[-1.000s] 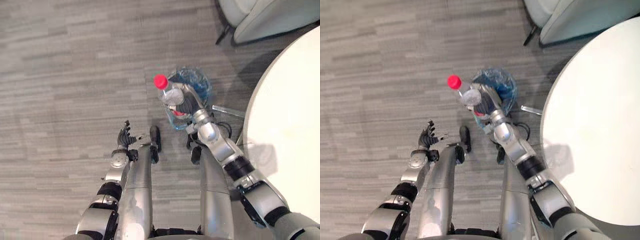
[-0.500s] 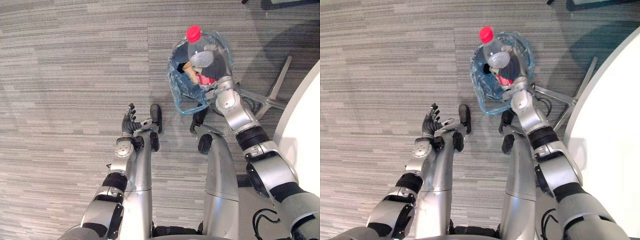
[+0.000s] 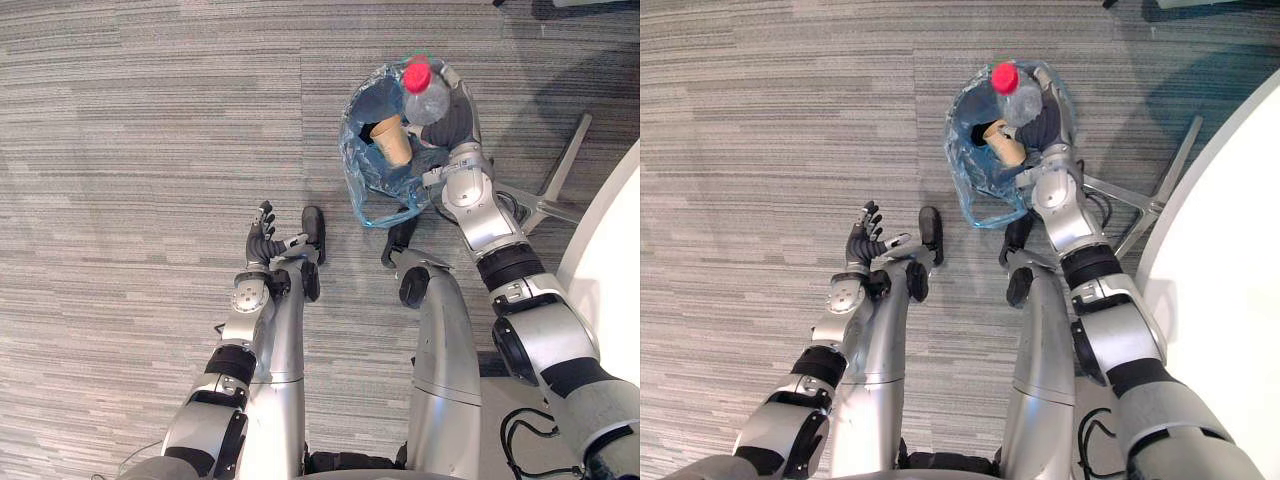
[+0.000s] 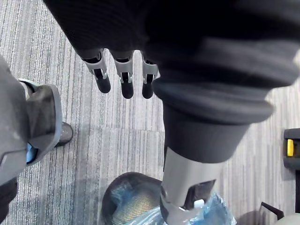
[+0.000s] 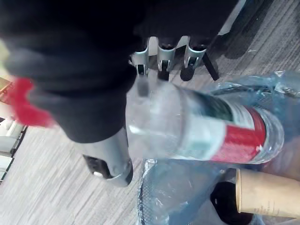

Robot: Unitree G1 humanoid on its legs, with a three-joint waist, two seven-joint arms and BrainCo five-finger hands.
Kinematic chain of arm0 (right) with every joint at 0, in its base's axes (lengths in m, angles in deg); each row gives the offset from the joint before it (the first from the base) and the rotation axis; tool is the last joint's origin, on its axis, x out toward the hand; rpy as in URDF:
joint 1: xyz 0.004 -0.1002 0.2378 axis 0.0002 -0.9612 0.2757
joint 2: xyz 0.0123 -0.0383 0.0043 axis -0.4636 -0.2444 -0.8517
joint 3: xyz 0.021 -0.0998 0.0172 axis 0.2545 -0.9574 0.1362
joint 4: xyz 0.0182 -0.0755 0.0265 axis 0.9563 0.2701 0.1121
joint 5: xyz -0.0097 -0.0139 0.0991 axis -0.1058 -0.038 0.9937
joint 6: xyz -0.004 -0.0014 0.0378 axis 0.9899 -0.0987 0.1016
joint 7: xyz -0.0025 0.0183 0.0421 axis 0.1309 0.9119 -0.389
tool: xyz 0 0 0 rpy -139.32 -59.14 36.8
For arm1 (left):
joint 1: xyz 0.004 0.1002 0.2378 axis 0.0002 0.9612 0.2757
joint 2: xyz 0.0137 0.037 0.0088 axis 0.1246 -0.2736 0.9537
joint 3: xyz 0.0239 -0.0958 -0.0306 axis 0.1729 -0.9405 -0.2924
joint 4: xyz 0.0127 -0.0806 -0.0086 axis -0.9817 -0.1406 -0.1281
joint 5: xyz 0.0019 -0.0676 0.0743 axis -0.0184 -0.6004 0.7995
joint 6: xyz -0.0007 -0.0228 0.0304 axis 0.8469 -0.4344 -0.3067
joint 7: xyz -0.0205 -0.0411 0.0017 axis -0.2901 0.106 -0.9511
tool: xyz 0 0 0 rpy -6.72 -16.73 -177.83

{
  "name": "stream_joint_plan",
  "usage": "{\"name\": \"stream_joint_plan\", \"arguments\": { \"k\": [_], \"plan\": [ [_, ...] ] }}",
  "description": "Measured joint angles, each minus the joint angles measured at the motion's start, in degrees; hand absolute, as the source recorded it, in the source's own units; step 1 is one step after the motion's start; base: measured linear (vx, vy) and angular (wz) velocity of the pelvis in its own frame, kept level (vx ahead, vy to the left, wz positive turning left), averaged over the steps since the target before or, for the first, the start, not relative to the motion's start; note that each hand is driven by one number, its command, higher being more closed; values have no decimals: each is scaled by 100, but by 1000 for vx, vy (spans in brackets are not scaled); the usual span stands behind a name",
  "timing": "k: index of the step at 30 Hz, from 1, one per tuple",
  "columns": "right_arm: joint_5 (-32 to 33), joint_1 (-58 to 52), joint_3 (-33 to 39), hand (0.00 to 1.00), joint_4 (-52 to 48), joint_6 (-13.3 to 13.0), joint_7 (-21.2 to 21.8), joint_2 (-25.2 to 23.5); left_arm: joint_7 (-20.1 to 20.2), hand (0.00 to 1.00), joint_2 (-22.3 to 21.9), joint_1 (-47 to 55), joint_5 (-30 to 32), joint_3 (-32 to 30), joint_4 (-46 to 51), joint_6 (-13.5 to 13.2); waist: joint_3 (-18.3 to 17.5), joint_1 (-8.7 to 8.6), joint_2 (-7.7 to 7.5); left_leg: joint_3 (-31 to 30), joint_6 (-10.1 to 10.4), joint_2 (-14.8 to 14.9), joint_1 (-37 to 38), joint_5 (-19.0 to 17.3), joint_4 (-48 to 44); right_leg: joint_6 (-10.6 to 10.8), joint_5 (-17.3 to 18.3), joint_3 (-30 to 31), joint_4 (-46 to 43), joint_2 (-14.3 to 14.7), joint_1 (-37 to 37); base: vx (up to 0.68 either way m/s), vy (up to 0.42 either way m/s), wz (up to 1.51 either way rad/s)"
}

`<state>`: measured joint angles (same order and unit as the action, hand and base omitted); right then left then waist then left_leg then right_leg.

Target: Gather rubbish on tea table into small bin, then transfer packed bag to large trash can.

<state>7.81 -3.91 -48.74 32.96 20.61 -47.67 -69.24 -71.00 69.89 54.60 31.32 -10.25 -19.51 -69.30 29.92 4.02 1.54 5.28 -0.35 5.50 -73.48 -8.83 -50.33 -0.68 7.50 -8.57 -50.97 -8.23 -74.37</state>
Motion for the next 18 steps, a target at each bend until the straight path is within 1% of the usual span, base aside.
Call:
{"name": "stream_joint_plan", "arguments": {
  "k": [3, 8, 11, 12, 15, 18],
  "plan": [
    [-11, -112, 2, 0, -49, 1, 0, -54, 0, 0, -3, 3, 2, -2, 6, 3, -1, -5, -2, 7, 16, 13, 5, 11, -14, -5, 3, 1, -14, 7, 0, 0, 0, 0],
    [-194, -525, -16, 0, -472, 2, 3, -190, -7, 0, -10, 12, 5, -8, 10, 17, -2, -17, -4, 17, -11, 46, 28, 27, -53, -6, 5, 7, -48, 27, 12, -5, -5, -2],
    [-437, -823, -28, 0, -735, 8, 4, -274, -8, 0, -33, 15, 8, -10, 10, 38, -4, -36, -7, 25, 19, 67, 60, 7, -57, -5, 5, 15, -30, 48, 37, -21, -10, -3],
    [-572, -968, -63, 0, -866, 10, 6, -327, -14, 0, -31, 22, 9, -15, 9, 43, -4, -35, -7, 25, 12, 107, 95, 2, -48, -6, 2, 11, 14, 95, 87, -27, -13, -11],
    [-877, -1156, -186, 0, -942, 9, 12, -415, -18, 0, -35, 68, 11, -22, 9, 46, -12, -50, -21, 41, 5, 146, 225, -2, 22, -13, -4, 5, 92, 132, 202, -32, -22, -6],
    [-1276, -1322, -329, 0, -1142, 4, 27, -492, -30, 0, -82, 93, 17, -173, 8, 47, -13, -87, -23, 76, 66, 189, 317, 40, 175, -12, -5, -32, 202, 140, 287, -11, -21, 4]
  ]
}}
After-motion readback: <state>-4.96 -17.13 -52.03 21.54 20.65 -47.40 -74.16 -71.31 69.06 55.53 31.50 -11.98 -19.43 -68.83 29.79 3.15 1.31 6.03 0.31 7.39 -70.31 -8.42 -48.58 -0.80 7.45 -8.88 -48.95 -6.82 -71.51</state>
